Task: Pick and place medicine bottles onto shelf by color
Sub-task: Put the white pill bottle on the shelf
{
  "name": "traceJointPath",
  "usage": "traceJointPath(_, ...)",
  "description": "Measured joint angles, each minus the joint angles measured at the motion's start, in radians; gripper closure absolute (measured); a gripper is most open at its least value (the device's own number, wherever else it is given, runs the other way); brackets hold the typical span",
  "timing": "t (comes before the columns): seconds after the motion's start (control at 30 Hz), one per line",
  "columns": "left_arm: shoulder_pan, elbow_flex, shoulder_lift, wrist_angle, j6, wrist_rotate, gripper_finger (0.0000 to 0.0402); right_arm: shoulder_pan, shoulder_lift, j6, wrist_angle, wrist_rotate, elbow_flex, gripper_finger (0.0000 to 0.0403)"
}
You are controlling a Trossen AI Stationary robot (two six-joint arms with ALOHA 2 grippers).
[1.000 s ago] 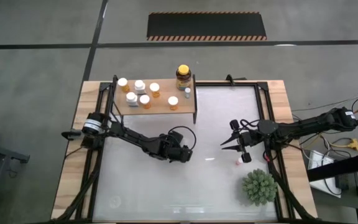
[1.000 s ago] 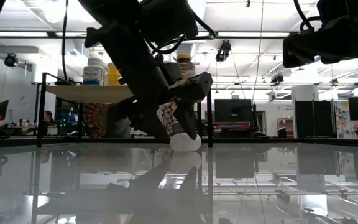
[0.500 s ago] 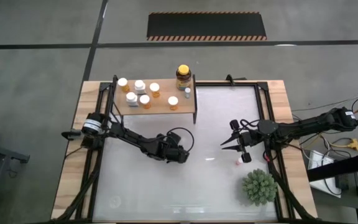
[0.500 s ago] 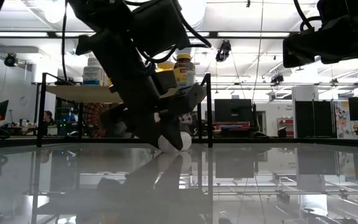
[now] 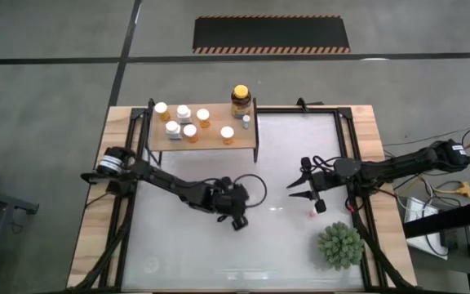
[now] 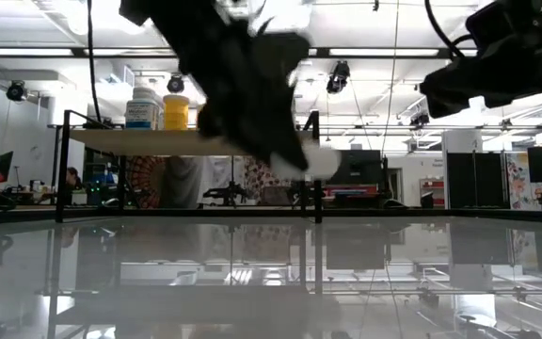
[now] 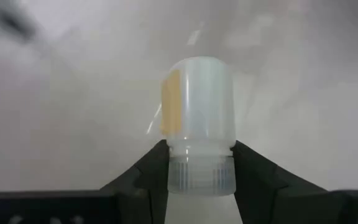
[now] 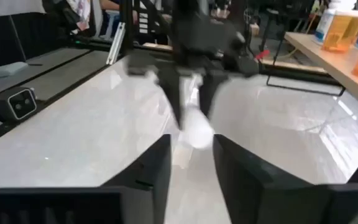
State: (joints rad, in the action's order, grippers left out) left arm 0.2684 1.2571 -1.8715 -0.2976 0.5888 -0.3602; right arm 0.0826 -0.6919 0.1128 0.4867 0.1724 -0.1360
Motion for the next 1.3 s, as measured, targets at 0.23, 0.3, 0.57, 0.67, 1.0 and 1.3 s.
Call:
traceJointPath(0.23, 0.022, 0.061, 0.074, 0.001, -0.279, 0.019, 0.0283, 0.0, -0.143, -0.005, 0.051, -0.019, -0.11, 0.0199)
traceJointPath(0.3, 0.018, 0.067, 0.093, 0.002, -0.319, 0.016, 0.0283, 0.0, -0.197, 0.009, 0.054, -0.02, -0.168, 0.0178)
traceJointPath(0.57, 0.012, 0.065, 0.199, -0.06, -0.433, -0.041, 0.0282, 0.0, -0.406, 0.001, 0.041, -0.015, -0.372, 0.0145)
traceJointPath(0.67, 0.011, 0.062, 0.235, -0.088, -0.457, -0.066, 0.0282, 0.0, -0.471, 0.001, 0.041, -0.017, -0.424, 0.0148)
traceJointPath(1.0, -0.006, 0.062, 0.301, -0.112, -0.519, -0.073, 0.0281, 0.0, -0.597, 0.01, 0.041, -0.019, -0.553, 0.0173)
traceJointPath(1.3, -0.018, 0.06, 0.301, -0.14, -0.544, -0.075, 0.0281, -0.003, -0.59, 0.029, 0.051, -0.069, -0.559, 0.0177)
